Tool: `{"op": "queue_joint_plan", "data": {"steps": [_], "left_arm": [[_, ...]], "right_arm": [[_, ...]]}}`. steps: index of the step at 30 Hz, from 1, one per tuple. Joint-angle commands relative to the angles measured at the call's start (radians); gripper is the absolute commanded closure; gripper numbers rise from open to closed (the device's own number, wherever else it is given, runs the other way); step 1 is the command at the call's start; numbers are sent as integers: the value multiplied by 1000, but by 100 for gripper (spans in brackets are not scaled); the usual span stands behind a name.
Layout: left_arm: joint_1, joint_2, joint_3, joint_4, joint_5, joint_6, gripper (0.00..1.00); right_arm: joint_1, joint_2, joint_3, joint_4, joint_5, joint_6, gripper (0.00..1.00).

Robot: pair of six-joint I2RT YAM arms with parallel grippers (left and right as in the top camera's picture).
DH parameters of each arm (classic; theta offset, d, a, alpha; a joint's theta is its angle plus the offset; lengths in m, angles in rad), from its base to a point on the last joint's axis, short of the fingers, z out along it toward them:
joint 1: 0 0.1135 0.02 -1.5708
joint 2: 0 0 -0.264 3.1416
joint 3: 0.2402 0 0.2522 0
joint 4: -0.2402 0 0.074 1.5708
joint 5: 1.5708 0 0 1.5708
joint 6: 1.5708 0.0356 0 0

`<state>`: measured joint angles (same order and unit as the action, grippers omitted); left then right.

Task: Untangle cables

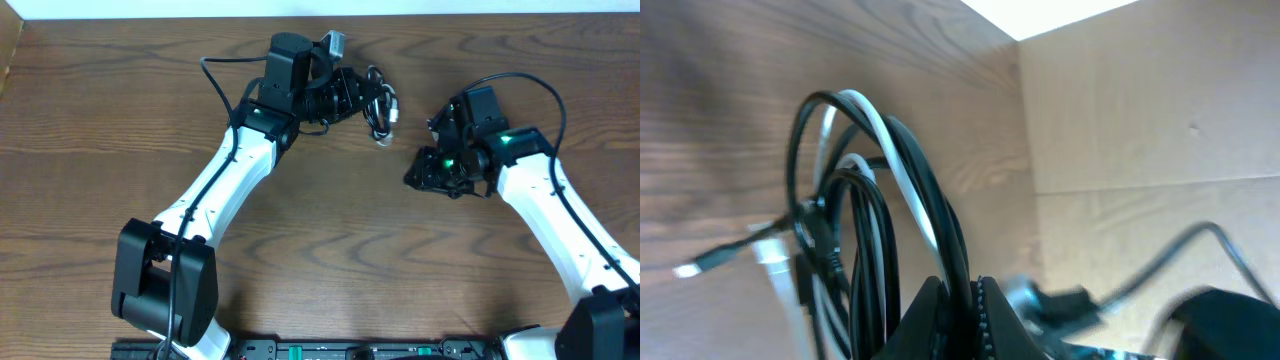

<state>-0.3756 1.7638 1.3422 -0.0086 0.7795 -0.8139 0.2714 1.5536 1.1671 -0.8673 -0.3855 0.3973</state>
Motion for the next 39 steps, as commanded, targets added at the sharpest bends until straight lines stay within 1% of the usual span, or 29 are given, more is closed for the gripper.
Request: {"op": "queue_joint_plan", "data": {"steps": [1, 3, 6, 9, 13, 16, 21, 25, 32, 34, 35, 36, 39], "left_arm": [[0, -4, 4, 10, 96, -53, 93], [0, -4, 4, 9, 114, -53, 93], [0, -4, 4, 6, 142, -53, 92], [0, -4, 4, -3, 182, -42, 93], [0, -4, 4, -6, 297, 63, 93], [0, -4, 4, -9, 359, 117, 93], [0, -4, 4, -9, 381, 141, 92], [0, -4, 4, -9, 380, 152, 93], [0, -3, 4, -12, 381, 171, 92], [0, -3, 4, -12, 388, 171, 93], [0, -3, 4, -12, 393, 170, 93], [0, -3, 4, -13, 400, 155, 92], [-1, -3, 4, -16, 398, 66, 93]], "right_arm": [[-8, -6, 3, 45, -37, -46, 55], [-25, -8, 11, 71, -99, -86, 50], [-69, -10, 17, 108, -203, -132, 50], [-116, -10, 16, 151, -241, -144, 51], [-144, -10, 16, 220, -330, -144, 53], [-155, -10, 16, 274, -400, -140, 54], [-152, -10, 16, 365, -513, -140, 55], [-157, -10, 16, 425, -640, -144, 57], [-186, -10, 16, 410, -646, -145, 60], [-188, -10, 16, 406, -608, -142, 61], [-188, -10, 16, 407, -574, -121, 64], [-188, -10, 16, 408, -518, -56, 69], [-187, -10, 16, 438, -460, 48, 70]]}}
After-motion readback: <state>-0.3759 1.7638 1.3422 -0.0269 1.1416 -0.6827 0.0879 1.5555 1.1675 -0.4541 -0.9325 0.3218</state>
